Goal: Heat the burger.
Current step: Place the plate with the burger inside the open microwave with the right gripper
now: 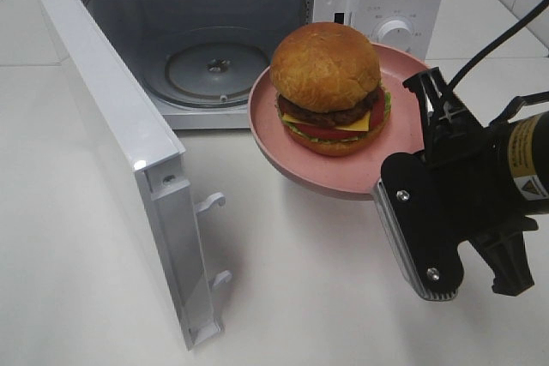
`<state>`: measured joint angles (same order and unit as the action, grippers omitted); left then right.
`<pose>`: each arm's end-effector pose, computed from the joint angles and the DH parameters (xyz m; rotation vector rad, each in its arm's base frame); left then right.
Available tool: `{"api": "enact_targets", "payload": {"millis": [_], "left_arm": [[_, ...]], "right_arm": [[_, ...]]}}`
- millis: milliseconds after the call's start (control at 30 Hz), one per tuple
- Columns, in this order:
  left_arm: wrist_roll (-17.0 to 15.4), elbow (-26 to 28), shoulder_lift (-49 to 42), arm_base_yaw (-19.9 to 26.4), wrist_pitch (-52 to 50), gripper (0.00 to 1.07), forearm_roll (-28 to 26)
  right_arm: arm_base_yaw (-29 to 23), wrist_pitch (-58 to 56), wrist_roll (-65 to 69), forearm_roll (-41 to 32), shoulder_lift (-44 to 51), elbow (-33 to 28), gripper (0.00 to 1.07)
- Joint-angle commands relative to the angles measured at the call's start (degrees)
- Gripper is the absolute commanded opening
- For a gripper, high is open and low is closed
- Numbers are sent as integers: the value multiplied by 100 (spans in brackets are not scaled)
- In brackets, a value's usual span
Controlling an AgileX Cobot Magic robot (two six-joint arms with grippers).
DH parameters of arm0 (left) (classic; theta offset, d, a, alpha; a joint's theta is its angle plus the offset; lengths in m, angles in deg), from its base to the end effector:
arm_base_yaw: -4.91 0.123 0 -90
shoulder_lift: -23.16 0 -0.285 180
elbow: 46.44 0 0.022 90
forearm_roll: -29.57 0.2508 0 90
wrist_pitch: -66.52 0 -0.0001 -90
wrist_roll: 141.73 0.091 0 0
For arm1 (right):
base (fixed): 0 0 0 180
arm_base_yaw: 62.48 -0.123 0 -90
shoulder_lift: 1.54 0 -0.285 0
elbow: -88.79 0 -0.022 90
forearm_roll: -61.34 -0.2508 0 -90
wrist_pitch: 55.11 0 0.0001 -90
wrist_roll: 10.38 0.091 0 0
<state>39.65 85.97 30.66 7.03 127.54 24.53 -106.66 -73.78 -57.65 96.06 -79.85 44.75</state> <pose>-0.0077 -0.0073 0.2819 -0.0076 2.0240 -0.0662 0.1736 0.1455 0.2201 -2.1307 1.2134 -0.5086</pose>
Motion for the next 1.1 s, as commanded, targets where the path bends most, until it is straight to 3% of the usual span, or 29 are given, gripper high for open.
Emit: {"api": "enact_targets", "payload": {"millis": [33,300,833,1100], "left_arm": [[0,-11,-69,17,23,100,-57],[0,-11,-69,17,23,100,-57],[0,-11,-69,17,23,100,-57],[0,-11,-69,17,23,100,-57]], "right_arm": [[-11,327,-372,23,69,29,6],[-11,327,-1175,-550,69,29,6],[-11,298,-3186,-2584,69,29,6],[6,292,-3335,-2899,69,29,6]]}}
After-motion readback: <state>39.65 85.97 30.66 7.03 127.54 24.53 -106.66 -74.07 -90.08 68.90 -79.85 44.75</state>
